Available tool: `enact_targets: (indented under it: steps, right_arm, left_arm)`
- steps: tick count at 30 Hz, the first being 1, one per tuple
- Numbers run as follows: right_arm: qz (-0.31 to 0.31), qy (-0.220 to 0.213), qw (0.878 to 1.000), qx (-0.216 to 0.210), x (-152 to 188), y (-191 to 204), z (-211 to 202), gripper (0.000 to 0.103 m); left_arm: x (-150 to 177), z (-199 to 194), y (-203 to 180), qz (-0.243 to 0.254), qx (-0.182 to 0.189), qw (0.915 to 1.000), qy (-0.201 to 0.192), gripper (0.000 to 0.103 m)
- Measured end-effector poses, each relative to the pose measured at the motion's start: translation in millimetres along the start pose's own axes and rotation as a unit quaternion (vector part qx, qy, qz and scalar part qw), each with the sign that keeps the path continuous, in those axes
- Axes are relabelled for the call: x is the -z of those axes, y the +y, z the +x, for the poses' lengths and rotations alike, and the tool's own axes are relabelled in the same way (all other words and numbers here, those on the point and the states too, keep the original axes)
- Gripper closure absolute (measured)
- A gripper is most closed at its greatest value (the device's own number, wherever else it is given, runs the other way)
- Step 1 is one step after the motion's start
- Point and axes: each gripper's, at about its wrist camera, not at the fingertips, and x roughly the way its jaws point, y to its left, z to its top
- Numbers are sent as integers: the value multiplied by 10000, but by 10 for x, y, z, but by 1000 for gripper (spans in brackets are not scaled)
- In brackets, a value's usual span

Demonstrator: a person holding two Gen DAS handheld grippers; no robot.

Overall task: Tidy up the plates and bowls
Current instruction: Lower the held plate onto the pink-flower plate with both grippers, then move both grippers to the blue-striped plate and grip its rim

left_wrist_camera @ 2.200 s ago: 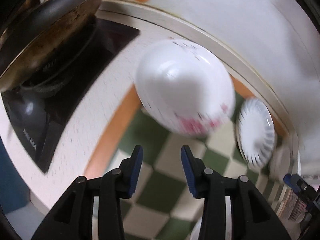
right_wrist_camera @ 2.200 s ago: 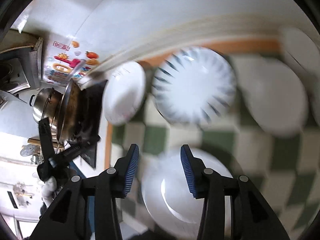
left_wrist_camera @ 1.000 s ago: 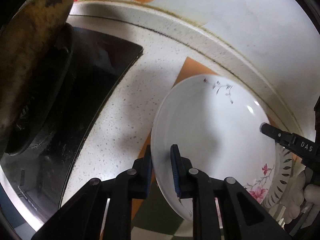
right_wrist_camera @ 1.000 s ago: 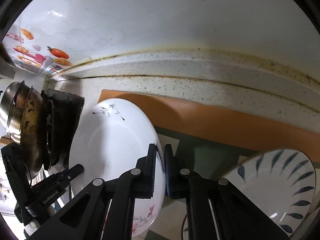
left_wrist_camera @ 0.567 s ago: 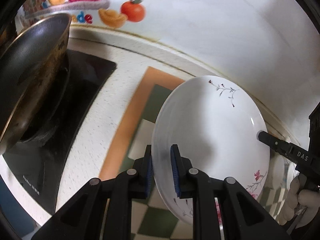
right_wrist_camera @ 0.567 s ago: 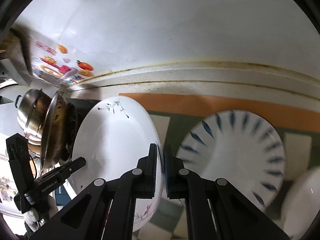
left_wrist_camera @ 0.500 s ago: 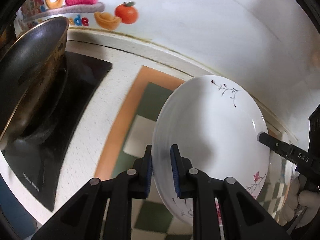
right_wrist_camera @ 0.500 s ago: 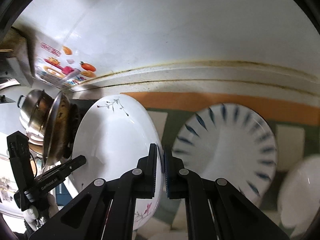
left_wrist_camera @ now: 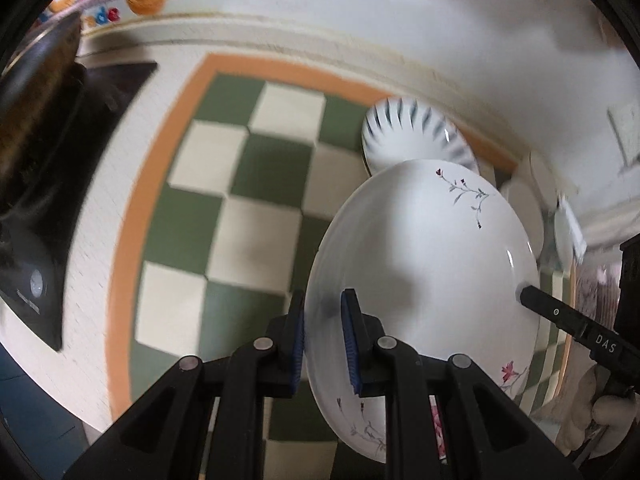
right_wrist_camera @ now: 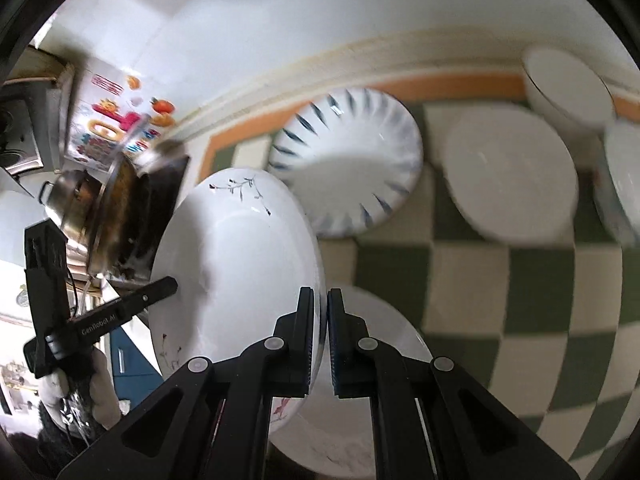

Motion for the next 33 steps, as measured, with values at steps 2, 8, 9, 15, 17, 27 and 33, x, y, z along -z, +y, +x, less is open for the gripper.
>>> enact_targets:
  steps: [2, 8, 9, 15, 17, 27, 33]
  right_arm:
    - [148, 71, 9999, 28, 156, -173, 15, 95]
    - [370, 247, 9990, 103, 505, -510, 112, 95]
    - [366, 276, 9989, 125, 546, -535, 123, 95]
    - [439, 477, 9978, 166, 735, -685, 229, 95]
    - [449, 510, 9975, 200, 764, -709, 255, 95]
    - [589, 644, 9961, 152, 799, -755, 365, 95]
    - [617, 686, 9956, 188, 827, -743, 367, 95]
  left_arm:
    - [115, 121, -90, 136, -49, 9998, 169, 88]
    - [367, 402, -227, 317, -180, 9978, 551, 88]
    - [403, 430, -247, 322, -197, 9976, 587, 88]
    - [516, 564, -324, 431, -332, 9956, 760, 88]
    - [545, 587, -352, 486, -396, 9950, 772, 87]
    - [584, 693, -504, 696, -663, 9919, 834, 86]
    - [656, 819, -553, 785, -798, 9891, 955, 86]
